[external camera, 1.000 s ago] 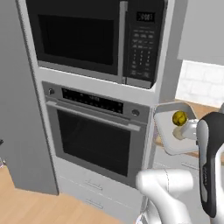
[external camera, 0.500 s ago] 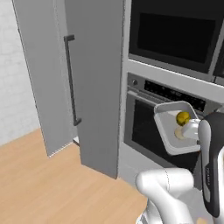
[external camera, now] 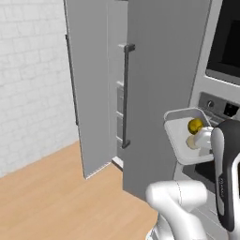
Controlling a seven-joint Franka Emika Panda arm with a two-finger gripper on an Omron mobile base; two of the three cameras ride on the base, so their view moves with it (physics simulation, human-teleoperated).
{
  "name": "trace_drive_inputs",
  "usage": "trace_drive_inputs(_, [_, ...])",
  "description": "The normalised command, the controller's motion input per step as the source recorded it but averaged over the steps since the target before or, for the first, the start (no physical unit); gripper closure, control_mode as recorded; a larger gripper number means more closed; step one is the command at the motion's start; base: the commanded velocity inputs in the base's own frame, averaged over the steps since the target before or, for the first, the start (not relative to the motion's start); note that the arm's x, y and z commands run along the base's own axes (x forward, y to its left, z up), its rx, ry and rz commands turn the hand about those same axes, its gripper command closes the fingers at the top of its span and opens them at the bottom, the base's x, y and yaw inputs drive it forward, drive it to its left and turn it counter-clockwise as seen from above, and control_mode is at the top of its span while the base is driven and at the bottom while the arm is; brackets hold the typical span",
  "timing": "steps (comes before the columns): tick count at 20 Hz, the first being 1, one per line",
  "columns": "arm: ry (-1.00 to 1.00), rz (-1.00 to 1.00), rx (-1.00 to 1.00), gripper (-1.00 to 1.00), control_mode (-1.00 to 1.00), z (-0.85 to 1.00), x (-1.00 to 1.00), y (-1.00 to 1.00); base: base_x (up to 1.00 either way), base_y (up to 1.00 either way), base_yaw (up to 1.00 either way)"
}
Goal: Take the meat container that has the chicken drumstick and place it on the second highest rack of the freezer. Then take the vegetable container that has the garlic and lemon and place it on the highest rack of the freezer.
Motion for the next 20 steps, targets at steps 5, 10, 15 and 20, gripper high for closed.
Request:
trace_drive_inputs(5, [0.00,0.00,0.00,1.00,1.00,0.00,0.00,0.00,0.99,0.84,0.11])
trace_drive_inputs(10, [0.00,0.00,0.00,1.00,1.00,0.00,0.00,0.00,0.94,0.75,0.15])
trace_drive_inputs(15, [0.00,0.00,0.00,1.00,1.00,0.00,0.00,0.00,0.63,0.37,0.12])
trace_drive_inputs(20, [0.00,0.00,0.00,1.00,1.00,0.00,0.00,0.00,0.38,-0.04,0.03])
